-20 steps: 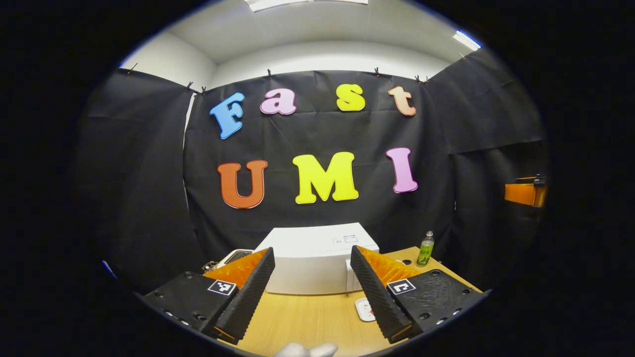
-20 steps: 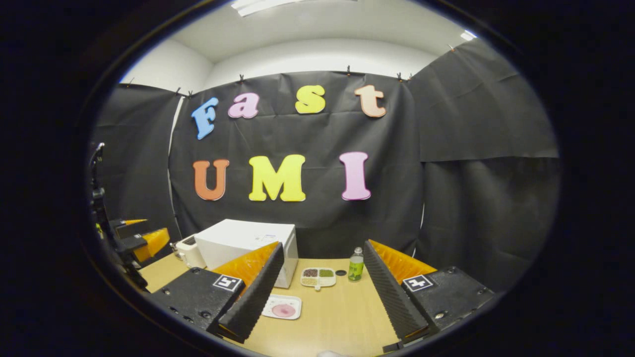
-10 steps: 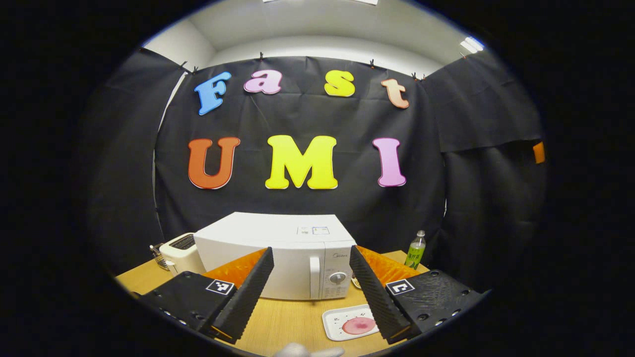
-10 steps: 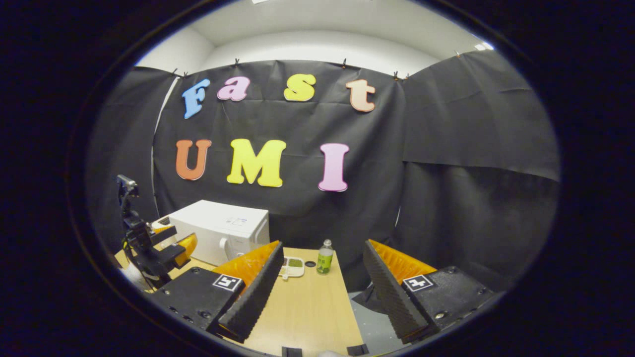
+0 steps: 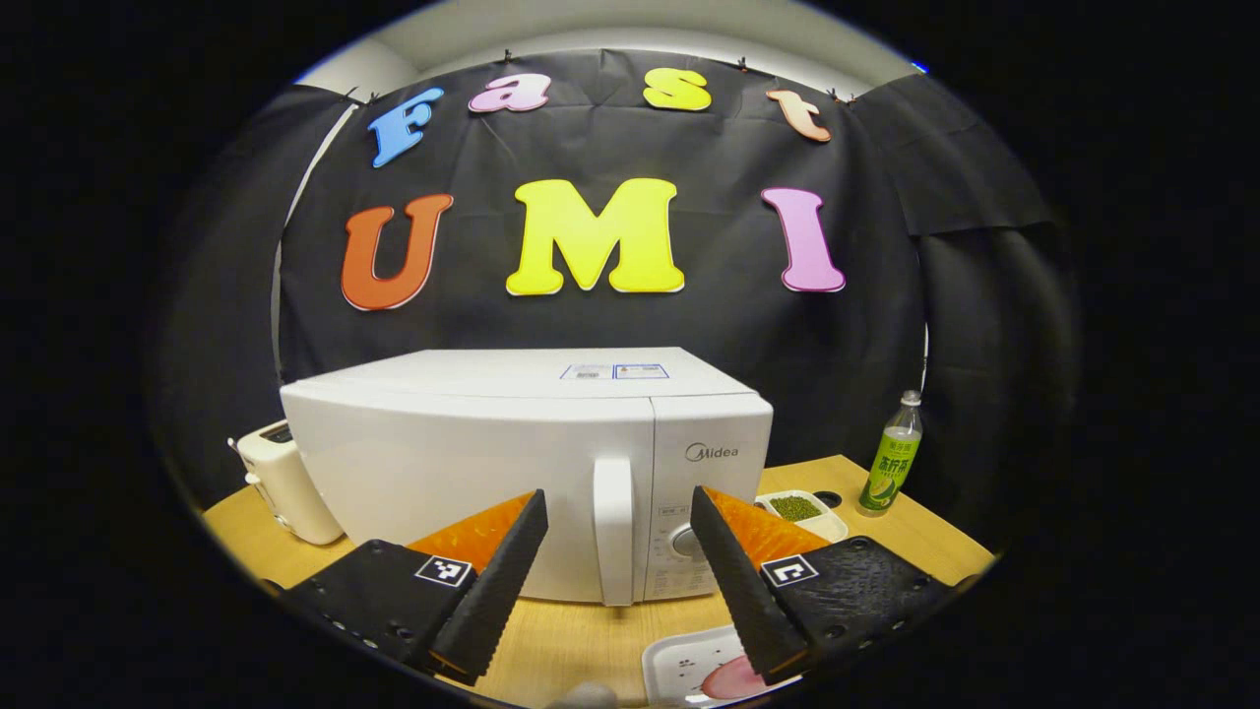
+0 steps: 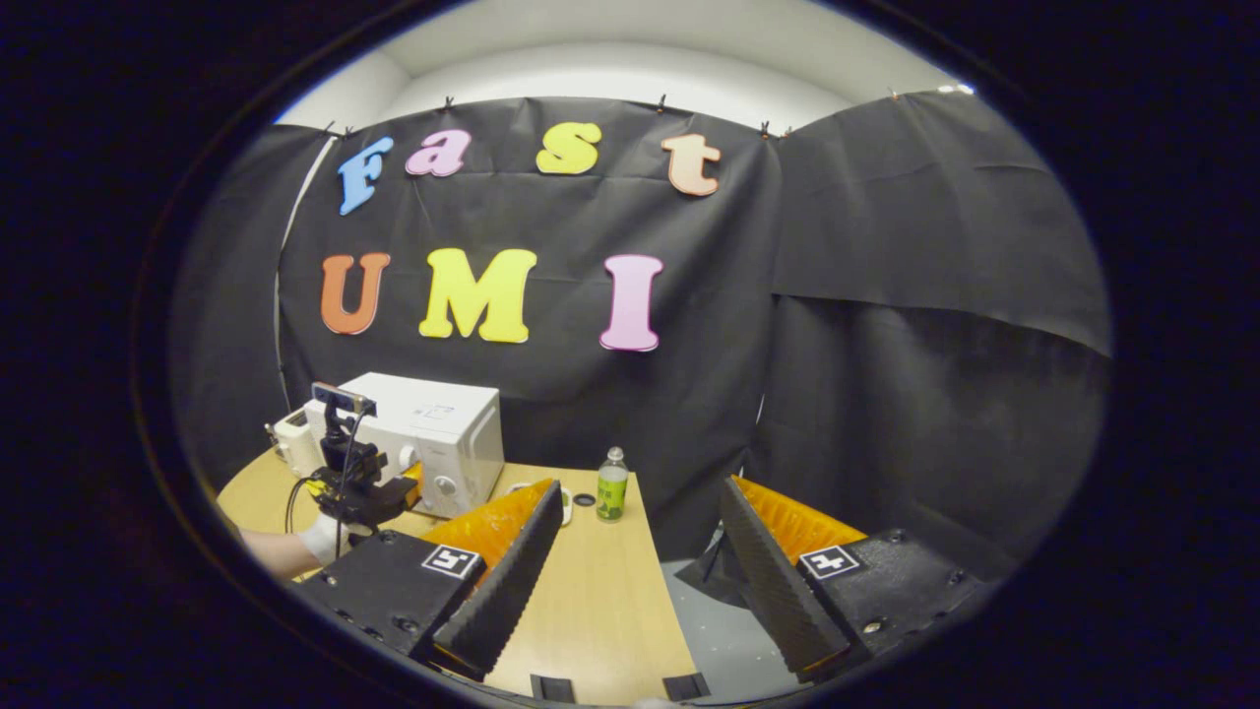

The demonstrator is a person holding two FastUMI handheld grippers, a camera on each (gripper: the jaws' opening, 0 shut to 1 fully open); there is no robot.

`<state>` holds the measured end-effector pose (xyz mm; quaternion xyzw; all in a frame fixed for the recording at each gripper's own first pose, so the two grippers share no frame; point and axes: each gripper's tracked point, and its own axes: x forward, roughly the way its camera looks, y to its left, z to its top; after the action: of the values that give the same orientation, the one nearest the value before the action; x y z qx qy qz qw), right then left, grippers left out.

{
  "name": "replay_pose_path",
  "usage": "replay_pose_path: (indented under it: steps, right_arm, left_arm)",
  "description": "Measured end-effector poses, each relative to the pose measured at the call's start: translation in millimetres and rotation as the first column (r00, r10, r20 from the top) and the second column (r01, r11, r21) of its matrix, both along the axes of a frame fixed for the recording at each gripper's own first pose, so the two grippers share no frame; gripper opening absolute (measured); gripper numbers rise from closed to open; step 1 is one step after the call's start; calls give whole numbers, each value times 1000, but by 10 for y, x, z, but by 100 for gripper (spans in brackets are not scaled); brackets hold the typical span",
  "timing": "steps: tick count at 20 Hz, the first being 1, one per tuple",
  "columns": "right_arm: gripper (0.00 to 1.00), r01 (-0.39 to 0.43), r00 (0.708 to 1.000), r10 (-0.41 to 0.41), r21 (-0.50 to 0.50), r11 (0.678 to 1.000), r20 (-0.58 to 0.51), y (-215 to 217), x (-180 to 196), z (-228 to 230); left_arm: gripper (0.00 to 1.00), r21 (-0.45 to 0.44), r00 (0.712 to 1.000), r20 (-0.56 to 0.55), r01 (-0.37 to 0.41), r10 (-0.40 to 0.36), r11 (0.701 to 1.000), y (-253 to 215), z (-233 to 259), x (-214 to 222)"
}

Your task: Open the microwave oven with the left hand, put the food in, and close the microwave oven.

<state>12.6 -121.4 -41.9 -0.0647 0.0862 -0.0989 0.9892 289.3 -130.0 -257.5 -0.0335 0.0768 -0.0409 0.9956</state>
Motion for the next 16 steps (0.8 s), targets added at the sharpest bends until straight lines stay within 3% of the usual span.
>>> replay_pose_path:
  steps: [3,5,6,7,8,9,10,11,12,13,14,16]
  right_arm:
    - [100,20,1000,-20,-6,1000,-23,-59,-7,-52]
    - [96,17,999,-17,-8,1000,-39,-49,16,-79]
    - [100,14,999,-14,-15,1000,-40,-35,27,-58]
    - [100,8,999,-9,-23,1000,-38,-12,46,-21]
    - [100,1,999,-3,-36,999,-42,15,66,-12]
    - [100,-10,999,8,-43,999,-41,49,80,-3]
    - [97,-21,999,19,-49,999,-44,85,104,28]
    - [100,-30,999,28,-46,999,-46,117,128,42]
    - [100,-43,998,41,-43,998,-50,156,159,39]
    - [100,-54,997,52,-43,998,-59,188,186,32]
    - [97,-67,996,63,-49,997,-68,223,210,19]
    - [100,-93,992,87,-63,994,-86,294,255,12]
  left_arm:
    - [86,-18,999,-28,21,-22,1000,-67,-161,136]
    - [70,-22,998,-38,42,-43,999,-80,-212,158]
    - [64,-27,998,-45,52,-53,998,-61,-244,157]
    - [63,-30,998,-48,44,-45,999,-31,-262,165]
    - [42,-9,998,-56,17,-18,1000,63,-276,170]
    - [47,-15,998,-52,21,-22,1000,89,-287,234]
    - [35,-26,998,-50,29,-31,999,33,-263,186]
    - [34,-14,999,-44,20,-21,1000,5,-287,194]
    - [25,13,999,-34,22,-22,1000,33,-269,205]
    - [25,13,999,-33,20,-19,1000,49,-272,197]
    - [17,0,999,-32,21,-21,1000,36,-271,198]
    - [17,-26,999,-39,22,-23,999,52,-291,185]
